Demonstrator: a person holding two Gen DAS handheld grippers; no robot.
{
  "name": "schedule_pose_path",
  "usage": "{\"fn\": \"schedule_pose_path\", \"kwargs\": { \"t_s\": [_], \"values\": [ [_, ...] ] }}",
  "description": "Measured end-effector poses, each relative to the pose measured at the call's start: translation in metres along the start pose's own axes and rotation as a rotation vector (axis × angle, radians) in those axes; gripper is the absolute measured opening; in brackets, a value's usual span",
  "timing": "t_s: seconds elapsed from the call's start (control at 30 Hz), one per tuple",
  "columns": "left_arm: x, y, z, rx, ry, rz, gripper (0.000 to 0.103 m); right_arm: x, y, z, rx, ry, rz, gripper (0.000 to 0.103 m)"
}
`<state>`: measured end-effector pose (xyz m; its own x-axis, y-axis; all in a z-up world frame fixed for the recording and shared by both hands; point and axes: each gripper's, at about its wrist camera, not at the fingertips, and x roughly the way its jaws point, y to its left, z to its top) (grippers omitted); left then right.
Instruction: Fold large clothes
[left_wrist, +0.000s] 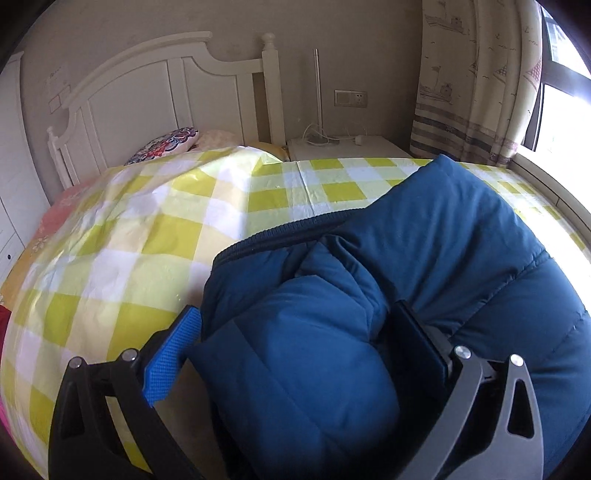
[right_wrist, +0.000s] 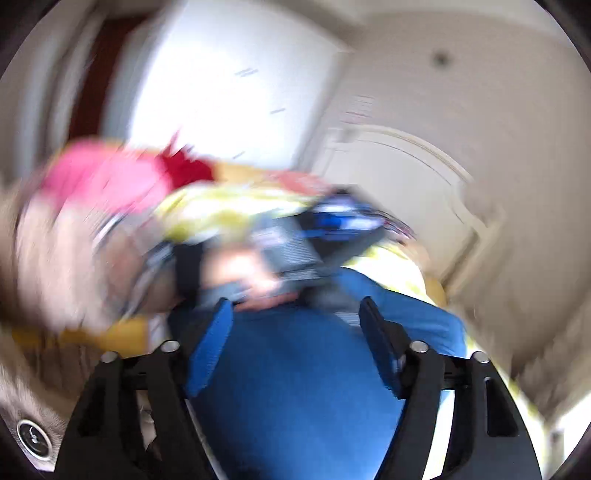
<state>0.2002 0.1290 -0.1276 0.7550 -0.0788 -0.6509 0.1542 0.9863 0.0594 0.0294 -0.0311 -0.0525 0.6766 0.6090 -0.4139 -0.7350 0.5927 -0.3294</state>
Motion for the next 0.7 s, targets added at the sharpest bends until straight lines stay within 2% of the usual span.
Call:
{"fn": "schedule_pose_path", "kwargs": {
  "t_s": [0.07, 0.2, 0.27, 0.33, 0.4, 0.47, 0.53, 0.6, 0.7],
  "values": [
    [0.0, 0.0, 0.001, -0.003, -0.003, -0.001, 0.101, 0.011, -0.052, 0.0, 0.142, 0.014, -0.039, 0.06],
    [-0.002, 0.002, 0.002, -0.038, -0.007, -0.018, 0.101, 0.055, -0.145, -0.008, 0.393, 0.082, -0.103, 0.041],
    [-0.001, 0.003, 0.001, -0.046, -0.008, -0.018, 0.101, 0.084, -0.175, -0.016, 0.462, 0.125, -0.118, 0.037],
    [0.0, 0.006, 0.001, -0.047, -0.007, -0.019, 0.101, 0.122, -0.185, -0.023, 0.449, 0.197, -0.145, 0.036],
    [0.002, 0.009, 0.001, -0.067, -0.005, 0.005, 0.101, 0.169, -0.181, -0.043, 0.395, 0.342, -0.148, 0.037],
    [0.005, 0.014, -0.001, -0.092, 0.009, -0.001, 0.101, 0.189, -0.172, -0.051, 0.327, 0.377, -0.173, 0.037],
    [0.006, 0.016, -0.002, -0.107, 0.018, -0.016, 0.101, 0.194, -0.178, -0.044, 0.334, 0.425, -0.157, 0.037],
    [0.006, 0.016, -0.002, -0.106, 0.017, -0.021, 0.101, 0.185, -0.18, -0.036, 0.351, 0.426, -0.151, 0.036],
    [0.005, 0.015, -0.002, -0.105, 0.011, -0.019, 0.101, 0.172, -0.202, -0.028, 0.47, 0.331, -0.197, 0.037]
  ]
}}
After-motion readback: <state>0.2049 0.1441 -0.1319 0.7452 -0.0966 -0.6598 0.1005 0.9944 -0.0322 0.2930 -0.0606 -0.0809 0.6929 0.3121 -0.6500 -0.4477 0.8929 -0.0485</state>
